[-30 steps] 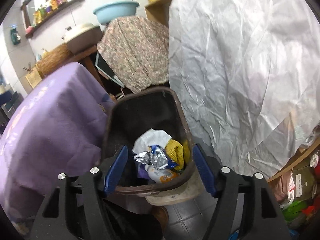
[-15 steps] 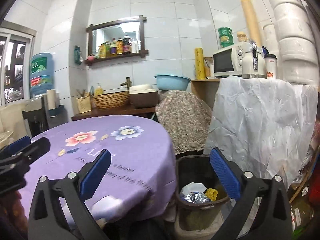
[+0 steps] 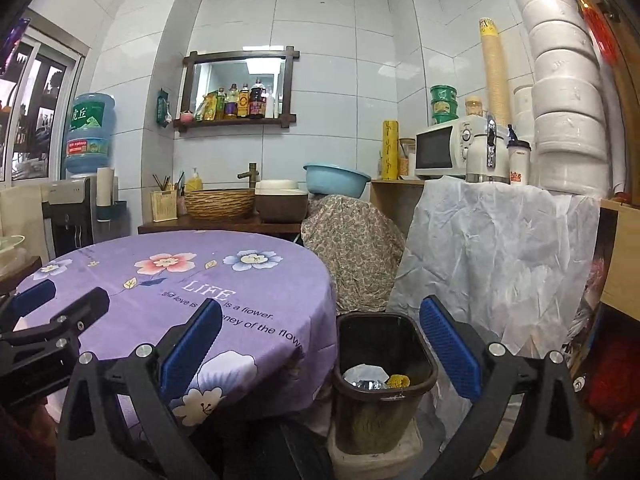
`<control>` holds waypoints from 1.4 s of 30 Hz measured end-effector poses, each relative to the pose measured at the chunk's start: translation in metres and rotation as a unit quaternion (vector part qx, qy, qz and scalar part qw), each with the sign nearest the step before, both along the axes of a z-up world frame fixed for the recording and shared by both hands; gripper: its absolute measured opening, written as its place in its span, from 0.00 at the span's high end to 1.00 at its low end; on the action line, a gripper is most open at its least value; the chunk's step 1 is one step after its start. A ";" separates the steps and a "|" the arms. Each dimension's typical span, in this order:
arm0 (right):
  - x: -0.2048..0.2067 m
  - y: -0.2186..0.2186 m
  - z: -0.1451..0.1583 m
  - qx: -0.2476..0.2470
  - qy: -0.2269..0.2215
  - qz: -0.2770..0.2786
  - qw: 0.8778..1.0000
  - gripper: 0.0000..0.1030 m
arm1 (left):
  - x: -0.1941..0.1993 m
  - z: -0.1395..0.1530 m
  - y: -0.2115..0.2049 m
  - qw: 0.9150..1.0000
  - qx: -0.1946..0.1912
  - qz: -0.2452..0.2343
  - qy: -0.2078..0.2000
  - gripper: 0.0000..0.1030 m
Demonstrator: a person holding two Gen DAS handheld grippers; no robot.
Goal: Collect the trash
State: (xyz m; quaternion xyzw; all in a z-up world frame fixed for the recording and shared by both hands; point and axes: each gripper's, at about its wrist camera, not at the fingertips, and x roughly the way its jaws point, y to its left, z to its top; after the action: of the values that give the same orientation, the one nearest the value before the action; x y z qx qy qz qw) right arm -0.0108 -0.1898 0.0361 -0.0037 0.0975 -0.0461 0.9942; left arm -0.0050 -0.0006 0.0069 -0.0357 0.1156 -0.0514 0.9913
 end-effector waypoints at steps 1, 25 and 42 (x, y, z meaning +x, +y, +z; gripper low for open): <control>-0.001 0.001 -0.002 0.001 0.001 0.000 1.000 0.05 | -0.001 0.000 0.000 1.000 0.001 0.000 -0.001 0.05; -0.011 0.010 0.003 -0.011 -0.016 -0.003 1.000 0.05 | -0.007 0.003 0.001 1.000 0.006 0.008 -0.014 0.05; -0.013 0.011 0.002 -0.010 -0.017 -0.006 1.000 0.05 | -0.009 0.004 -0.001 1.000 0.007 0.009 -0.017 0.05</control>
State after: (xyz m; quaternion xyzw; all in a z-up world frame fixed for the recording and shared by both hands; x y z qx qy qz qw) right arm -0.0234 -0.1786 0.0385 -0.0120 0.0806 -0.0532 0.9953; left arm -0.0144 -0.0015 0.0112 -0.0292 0.0989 -0.0419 0.9938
